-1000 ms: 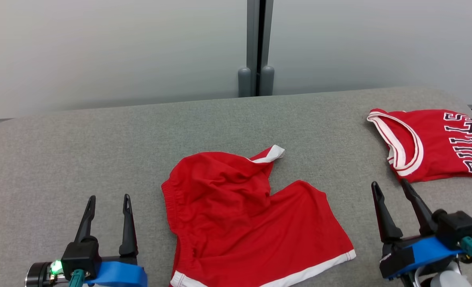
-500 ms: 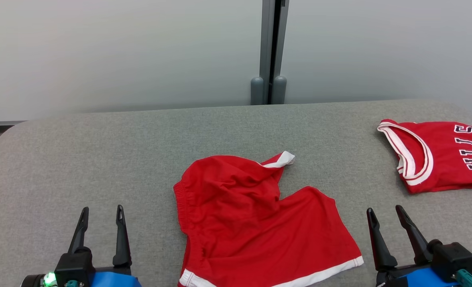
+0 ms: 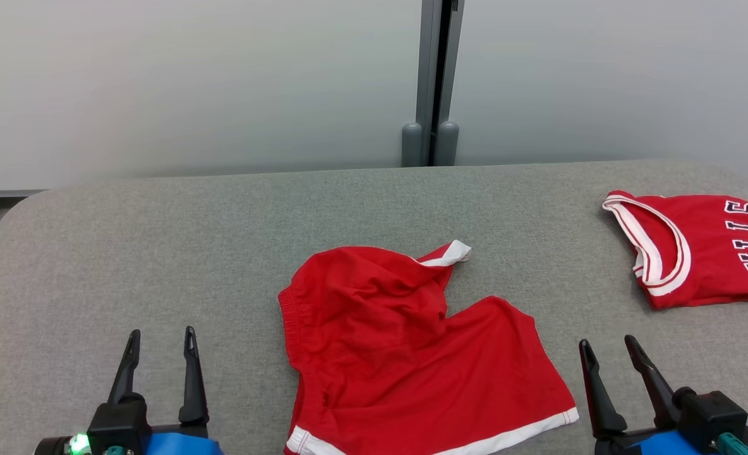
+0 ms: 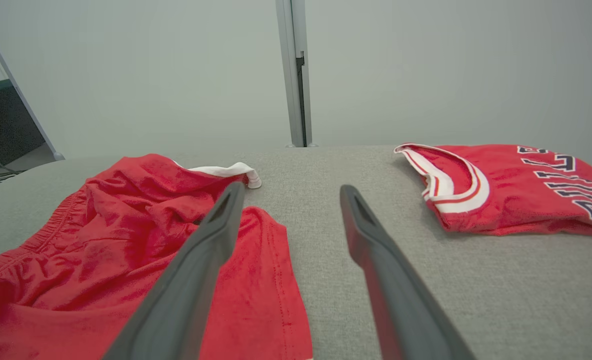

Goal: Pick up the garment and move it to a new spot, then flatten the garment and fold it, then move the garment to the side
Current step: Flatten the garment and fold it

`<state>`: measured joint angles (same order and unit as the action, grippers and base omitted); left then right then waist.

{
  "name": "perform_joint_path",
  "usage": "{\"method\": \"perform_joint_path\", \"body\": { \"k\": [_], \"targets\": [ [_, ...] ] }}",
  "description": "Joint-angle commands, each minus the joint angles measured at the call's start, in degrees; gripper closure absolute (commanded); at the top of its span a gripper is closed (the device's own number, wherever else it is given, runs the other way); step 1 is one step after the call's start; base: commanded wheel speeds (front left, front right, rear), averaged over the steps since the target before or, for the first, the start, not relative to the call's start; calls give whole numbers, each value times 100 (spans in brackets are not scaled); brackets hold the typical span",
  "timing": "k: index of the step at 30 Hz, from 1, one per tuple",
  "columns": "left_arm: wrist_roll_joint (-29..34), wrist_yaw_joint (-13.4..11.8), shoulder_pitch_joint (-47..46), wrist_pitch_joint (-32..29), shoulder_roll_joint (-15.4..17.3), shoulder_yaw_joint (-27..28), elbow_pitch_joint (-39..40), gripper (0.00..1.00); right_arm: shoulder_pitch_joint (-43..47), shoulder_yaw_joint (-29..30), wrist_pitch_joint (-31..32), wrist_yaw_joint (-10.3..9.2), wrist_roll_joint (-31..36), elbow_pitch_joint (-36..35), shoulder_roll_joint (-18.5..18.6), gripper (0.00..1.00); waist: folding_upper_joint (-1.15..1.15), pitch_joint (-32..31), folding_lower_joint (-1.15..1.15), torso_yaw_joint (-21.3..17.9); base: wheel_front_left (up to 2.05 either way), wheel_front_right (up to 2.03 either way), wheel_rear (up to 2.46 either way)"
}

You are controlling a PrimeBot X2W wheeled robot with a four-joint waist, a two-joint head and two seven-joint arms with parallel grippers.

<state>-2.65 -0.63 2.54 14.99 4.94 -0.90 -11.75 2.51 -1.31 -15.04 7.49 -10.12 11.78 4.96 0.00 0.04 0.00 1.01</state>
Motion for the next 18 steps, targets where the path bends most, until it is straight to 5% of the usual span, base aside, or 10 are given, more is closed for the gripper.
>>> {"method": "perform_joint_path", "body": {
  "k": [1, 18],
  "targets": [
    [5, -24, 72, 25, -14, -26, 35, 0, 83, 23, 17, 1, 16, 51, -9, 0, 0, 6, 0, -1, 0, 0, 0],
    [301, 684, 372, 25, 186, -1264, -459, 0, -142, -167, 119, 1, -145, 1407, 314, 0, 0, 142, 0, 4, 0, 0, 0]
  ]
}}
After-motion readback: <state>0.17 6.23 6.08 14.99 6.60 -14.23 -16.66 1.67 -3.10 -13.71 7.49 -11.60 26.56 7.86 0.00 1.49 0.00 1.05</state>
